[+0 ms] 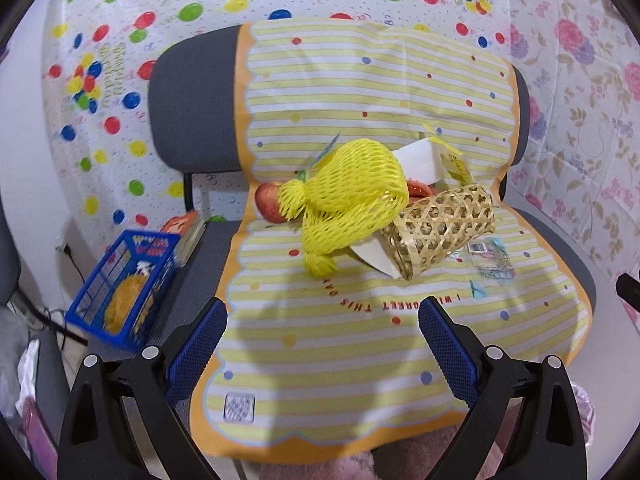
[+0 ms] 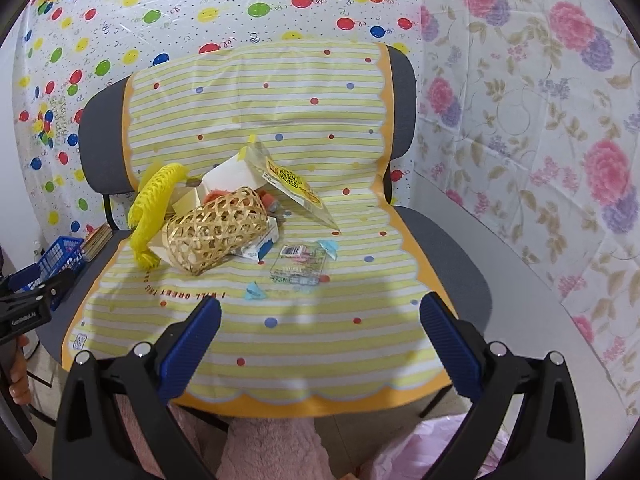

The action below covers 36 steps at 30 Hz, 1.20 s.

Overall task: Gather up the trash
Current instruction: 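Grasp the yellow foam fruit net with the left tool, then grasp the clear plastic packet with the right tool while the left tool holds the net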

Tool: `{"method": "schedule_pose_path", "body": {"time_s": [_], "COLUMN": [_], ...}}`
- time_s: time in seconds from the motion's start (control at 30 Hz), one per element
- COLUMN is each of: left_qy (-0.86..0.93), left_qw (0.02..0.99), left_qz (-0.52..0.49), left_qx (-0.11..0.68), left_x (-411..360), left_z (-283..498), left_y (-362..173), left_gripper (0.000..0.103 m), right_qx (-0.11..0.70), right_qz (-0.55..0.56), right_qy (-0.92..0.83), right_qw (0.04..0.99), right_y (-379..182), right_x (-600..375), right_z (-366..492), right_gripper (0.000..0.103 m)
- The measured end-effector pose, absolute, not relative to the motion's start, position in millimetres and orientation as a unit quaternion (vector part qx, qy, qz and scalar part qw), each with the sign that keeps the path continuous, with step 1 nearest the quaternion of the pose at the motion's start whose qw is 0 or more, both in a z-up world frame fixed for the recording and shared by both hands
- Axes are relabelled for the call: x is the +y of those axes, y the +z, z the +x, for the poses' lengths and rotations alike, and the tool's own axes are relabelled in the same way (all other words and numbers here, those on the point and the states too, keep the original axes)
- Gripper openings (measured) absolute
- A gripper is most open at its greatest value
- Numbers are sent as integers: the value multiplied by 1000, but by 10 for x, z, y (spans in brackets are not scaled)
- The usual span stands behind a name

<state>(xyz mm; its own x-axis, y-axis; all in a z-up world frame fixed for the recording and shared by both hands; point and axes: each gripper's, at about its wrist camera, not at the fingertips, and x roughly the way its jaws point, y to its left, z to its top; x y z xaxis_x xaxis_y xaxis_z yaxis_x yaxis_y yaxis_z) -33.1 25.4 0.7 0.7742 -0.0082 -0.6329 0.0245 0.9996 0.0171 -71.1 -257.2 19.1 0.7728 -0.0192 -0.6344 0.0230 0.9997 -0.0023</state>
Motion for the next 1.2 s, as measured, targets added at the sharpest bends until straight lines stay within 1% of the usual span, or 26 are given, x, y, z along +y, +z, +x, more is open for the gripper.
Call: {"method": "schedule_pose_path", "body": {"time_s": [0.17, 0.3, 0.47, 0.6, 0.67, 0.8, 0.83, 0.87, 0.93, 0.97, 1.0, 1.03, 1.07, 1.1, 1.17, 1.2], "left_qy": [-22, -29, -44, -25, -8, 10, 13, 13, 11, 5, 2, -2, -8, -14, -24, -30], "left_qw": [943, 948, 950, 948, 946, 940, 938, 937, 934, 935, 936, 938, 941, 944, 953, 957], "left_qz": [19, 19, 15, 54, 69, 94, 101, 106, 115, 114, 114, 110, 101, 88, 52, 37], "left_qx": [333, 315, 309, 314, 317, 328, 332, 334, 337, 335, 332, 328, 324, 319, 297, 287], "left_x": [110, -4, -162, -376, -420, -457, -452, -439, -401, -363, -317, -262, -208, -135, 63, 145], "left_z": [-50, 181, 454, 770, 901, 1114, 1151, 1165, 1190, 1187, 1172, 1148, 1120, 1077, 915, 825], "left_y": [2, 70, 143, 60, 9, -110, -144, -167, -197, -196, -188, -168, -145, -104, 36, 107], "left_gripper": [95, 95, 95, 95, 93, 91, 88, 73, 64, 53, 47, 34, 18, 14, 11, 11], "right_qx": [312, 321, 326, 330, 331, 341, 347, 352, 355, 356, 357, 358, 357, 356, 353, 349], "right_qz": [26, 30, 7, 12, 17, 21, 22, 25, 25, 24, 24, 25, 25, 26, 24, 22], "right_qy": [9, 13, 4, 8, 7, 11, 12, 16, 19, 21, 24, 27, 29, 31, 31, 33], "right_qw": [950, 946, 945, 944, 943, 940, 938, 936, 934, 934, 933, 933, 933, 934, 935, 936], "right_y": [161, 128, 78, 16, -4, -54, -73, -90, -112, -121, -127, -131, -134, -133, -123, -117], "right_x": [-2619, -2626, -2590, -2618, -2642, -2698, -2708, -2715, -2702, -2693, -2681, -2669, -2661, -2647, -2628, -2615], "right_z": [-488, -276, -105, 2, 29, 78, 93, 102, 108, 106, 107, 107, 105, 97, 83, 68], "right_gripper": [97, 97, 97, 97, 97, 88, 85, 83, 79, 78, 74, 71, 70, 68, 56, 45]}}
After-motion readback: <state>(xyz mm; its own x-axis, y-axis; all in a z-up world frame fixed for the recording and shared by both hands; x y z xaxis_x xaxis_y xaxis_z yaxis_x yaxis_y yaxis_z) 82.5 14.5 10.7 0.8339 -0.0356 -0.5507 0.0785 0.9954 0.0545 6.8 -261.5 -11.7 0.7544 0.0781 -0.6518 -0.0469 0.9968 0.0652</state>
